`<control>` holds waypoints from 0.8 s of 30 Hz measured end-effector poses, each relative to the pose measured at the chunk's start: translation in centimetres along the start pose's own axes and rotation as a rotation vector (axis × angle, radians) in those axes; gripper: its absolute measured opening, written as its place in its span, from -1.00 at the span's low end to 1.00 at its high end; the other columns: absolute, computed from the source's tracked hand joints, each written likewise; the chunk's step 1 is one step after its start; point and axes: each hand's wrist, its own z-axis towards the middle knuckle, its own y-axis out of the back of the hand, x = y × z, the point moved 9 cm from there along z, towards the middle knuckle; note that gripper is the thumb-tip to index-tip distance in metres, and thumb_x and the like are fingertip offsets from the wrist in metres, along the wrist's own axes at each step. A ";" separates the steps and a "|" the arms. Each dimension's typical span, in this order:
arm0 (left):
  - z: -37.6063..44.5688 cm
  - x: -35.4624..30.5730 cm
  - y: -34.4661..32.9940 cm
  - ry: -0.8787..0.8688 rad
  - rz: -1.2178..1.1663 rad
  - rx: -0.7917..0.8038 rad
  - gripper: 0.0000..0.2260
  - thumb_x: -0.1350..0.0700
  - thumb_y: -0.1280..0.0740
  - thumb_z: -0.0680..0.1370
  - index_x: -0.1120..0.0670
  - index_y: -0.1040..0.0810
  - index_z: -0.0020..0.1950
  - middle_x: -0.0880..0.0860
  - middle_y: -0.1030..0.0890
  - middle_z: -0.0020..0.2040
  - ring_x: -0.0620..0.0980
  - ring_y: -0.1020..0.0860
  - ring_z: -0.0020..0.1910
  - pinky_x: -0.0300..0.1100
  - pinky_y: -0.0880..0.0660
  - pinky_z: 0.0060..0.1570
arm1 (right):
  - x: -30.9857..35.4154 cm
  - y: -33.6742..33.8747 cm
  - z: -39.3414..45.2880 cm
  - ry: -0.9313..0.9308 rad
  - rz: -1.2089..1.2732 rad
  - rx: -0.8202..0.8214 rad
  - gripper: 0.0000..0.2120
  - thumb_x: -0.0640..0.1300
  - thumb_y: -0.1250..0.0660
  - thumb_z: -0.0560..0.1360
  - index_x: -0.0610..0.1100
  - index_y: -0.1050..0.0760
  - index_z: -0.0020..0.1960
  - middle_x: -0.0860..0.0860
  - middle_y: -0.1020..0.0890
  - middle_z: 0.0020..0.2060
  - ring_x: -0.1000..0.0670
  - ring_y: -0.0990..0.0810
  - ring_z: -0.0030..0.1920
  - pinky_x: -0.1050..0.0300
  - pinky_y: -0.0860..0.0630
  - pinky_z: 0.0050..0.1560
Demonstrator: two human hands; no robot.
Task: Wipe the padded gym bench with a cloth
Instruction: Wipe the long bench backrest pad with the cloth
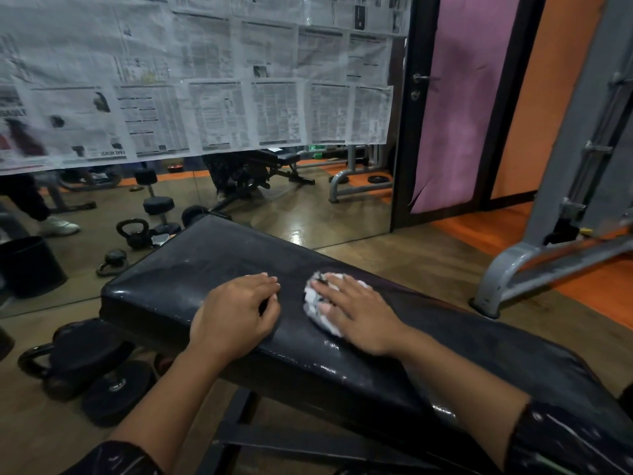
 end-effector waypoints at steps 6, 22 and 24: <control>-0.1 -0.5 -0.5 -0.052 0.048 0.037 -0.59 -0.05 -0.12 0.48 0.05 -0.66 0.12 -0.02 -0.65 0.14 -0.11 -0.58 0.17 -0.16 -0.42 0.25 | 1.1 -0.4 3.9 -0.203 0.006 0.020 -0.53 0.21 0.13 0.62 0.29 0.06 0.52 0.07 0.03 0.58 -0.14 0.11 0.56 -0.28 0.14 0.48; -0.8 -0.7 -0.7 -0.056 0.095 0.042 -0.61 -0.04 -0.13 0.52 0.06 -0.62 0.18 -0.01 -0.62 0.19 -0.12 -0.53 0.24 -0.28 -0.28 0.30 | 0.9 -0.4 1.2 -0.080 -0.010 -0.018 -0.55 0.22 0.13 0.62 0.35 0.09 0.49 0.13 0.04 0.57 -0.03 0.13 0.56 -0.21 0.17 0.49; -0.8 -0.7 -0.6 -0.057 0.102 0.044 -0.62 -0.04 -0.14 0.52 0.07 -0.62 0.17 -0.01 -0.62 0.18 -0.12 -0.54 0.23 -0.30 -0.23 0.31 | 1.8 -0.5 -1.1 0.039 -0.012 -0.031 -0.56 0.24 0.13 0.61 0.39 0.12 0.47 0.17 0.06 0.57 0.04 0.16 0.55 -0.15 0.17 0.50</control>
